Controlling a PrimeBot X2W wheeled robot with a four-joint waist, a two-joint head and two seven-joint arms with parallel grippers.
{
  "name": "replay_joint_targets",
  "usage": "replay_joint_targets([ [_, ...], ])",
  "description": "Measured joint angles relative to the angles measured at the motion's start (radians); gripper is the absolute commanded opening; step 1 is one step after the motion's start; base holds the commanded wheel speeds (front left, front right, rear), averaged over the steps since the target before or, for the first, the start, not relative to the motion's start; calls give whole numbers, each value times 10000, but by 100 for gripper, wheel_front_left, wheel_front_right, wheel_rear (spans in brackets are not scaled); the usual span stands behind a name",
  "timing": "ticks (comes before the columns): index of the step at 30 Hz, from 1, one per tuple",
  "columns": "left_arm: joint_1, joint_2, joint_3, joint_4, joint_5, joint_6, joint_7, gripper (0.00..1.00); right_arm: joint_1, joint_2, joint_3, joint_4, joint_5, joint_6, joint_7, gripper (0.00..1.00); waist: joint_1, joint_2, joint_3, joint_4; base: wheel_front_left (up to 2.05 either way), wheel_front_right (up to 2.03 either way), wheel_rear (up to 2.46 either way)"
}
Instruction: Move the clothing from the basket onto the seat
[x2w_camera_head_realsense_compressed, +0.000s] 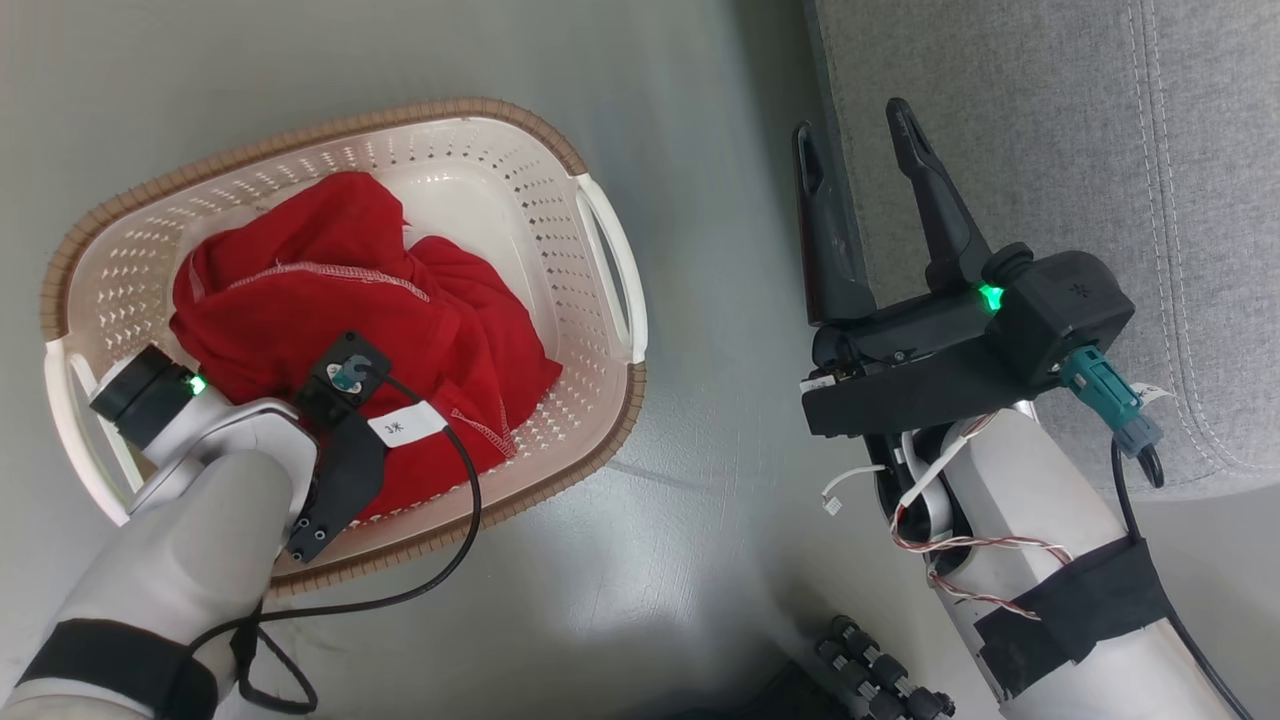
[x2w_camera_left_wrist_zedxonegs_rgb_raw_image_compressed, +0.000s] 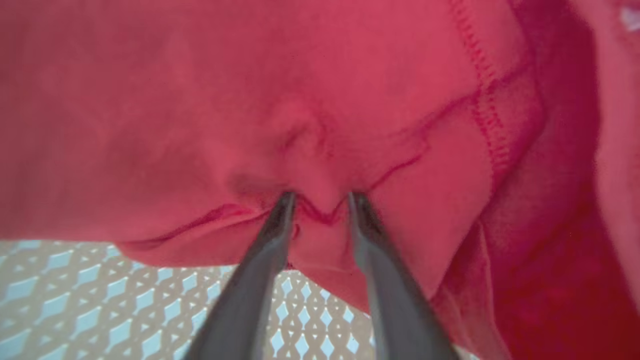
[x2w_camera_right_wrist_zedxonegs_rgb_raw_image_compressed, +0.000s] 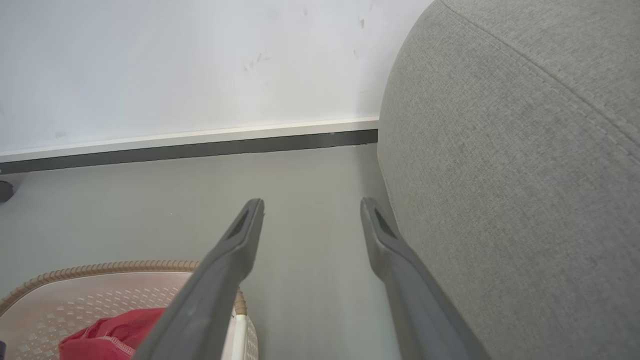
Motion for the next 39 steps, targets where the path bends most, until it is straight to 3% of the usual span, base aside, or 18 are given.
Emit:
replay_joint_targets([
  [9, -137, -75, -151, 322, -12, -10, 190, 0, -9, 8, 36, -10, 10, -10, -4, 100, 0, 0, 28, 13, 0, 0, 0],
  [21, -210, -639, -378, 422, -75, -69, -115, 0, -12, 13, -21, 326, -17, -42, -27, 100, 0, -2, -519, 309, 0, 0, 0],
  [39, 865, -1847, 1361, 201, -2477, -84, -2213, 0, 471, -637, -236, 1208, -115, 186, -27, 100, -2, -2, -2482, 1498, 0, 0, 0],
])
